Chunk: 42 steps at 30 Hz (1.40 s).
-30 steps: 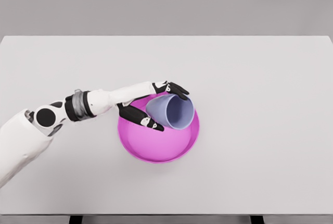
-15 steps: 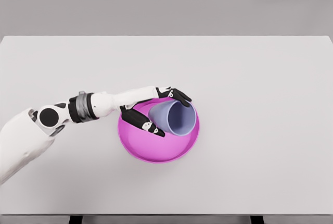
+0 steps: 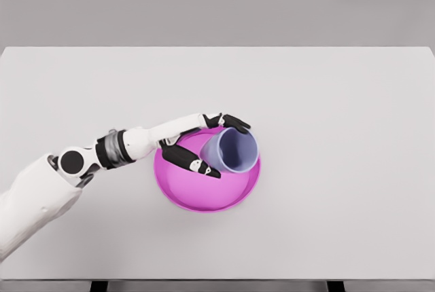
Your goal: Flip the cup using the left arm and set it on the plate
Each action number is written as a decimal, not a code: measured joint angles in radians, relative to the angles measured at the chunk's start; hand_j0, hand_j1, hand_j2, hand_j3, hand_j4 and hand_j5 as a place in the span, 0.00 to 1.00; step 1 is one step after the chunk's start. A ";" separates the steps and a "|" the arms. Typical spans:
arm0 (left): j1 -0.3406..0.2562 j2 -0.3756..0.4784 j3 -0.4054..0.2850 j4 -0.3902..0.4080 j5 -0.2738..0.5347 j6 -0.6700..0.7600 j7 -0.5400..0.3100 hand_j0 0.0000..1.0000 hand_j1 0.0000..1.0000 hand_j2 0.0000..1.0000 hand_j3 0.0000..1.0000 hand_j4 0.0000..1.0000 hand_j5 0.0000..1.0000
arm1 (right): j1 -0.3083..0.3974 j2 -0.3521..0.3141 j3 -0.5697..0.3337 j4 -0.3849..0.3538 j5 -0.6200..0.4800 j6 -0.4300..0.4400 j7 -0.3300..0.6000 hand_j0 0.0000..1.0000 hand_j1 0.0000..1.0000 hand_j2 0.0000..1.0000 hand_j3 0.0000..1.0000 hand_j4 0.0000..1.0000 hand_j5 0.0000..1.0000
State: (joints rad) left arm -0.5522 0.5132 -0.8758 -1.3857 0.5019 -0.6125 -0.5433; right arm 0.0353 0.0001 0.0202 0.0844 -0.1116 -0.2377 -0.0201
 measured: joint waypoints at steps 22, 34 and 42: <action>0.020 0.007 0.003 0.068 -0.003 0.000 -0.001 1.00 1.00 1.00 1.00 1.00 1.00 | 0.000 0.000 0.000 0.000 0.000 0.000 0.000 1.00 1.00 1.00 1.00 1.00 1.00; 0.023 0.030 0.009 0.056 0.002 0.000 -0.001 1.00 1.00 1.00 1.00 1.00 1.00 | 0.000 0.000 0.000 0.000 0.000 0.000 0.000 1.00 1.00 1.00 1.00 1.00 1.00; 0.025 0.086 0.047 0.054 0.001 0.000 -0.001 1.00 1.00 1.00 1.00 1.00 1.00 | 0.000 0.000 0.000 0.000 0.000 0.000 0.000 1.00 1.00 1.00 1.00 1.00 1.00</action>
State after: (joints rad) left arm -0.5277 0.5995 -0.8293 -1.3318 0.5033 -0.6122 -0.5447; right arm 0.0353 0.0001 0.0203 0.0844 -0.1115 -0.2377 -0.0201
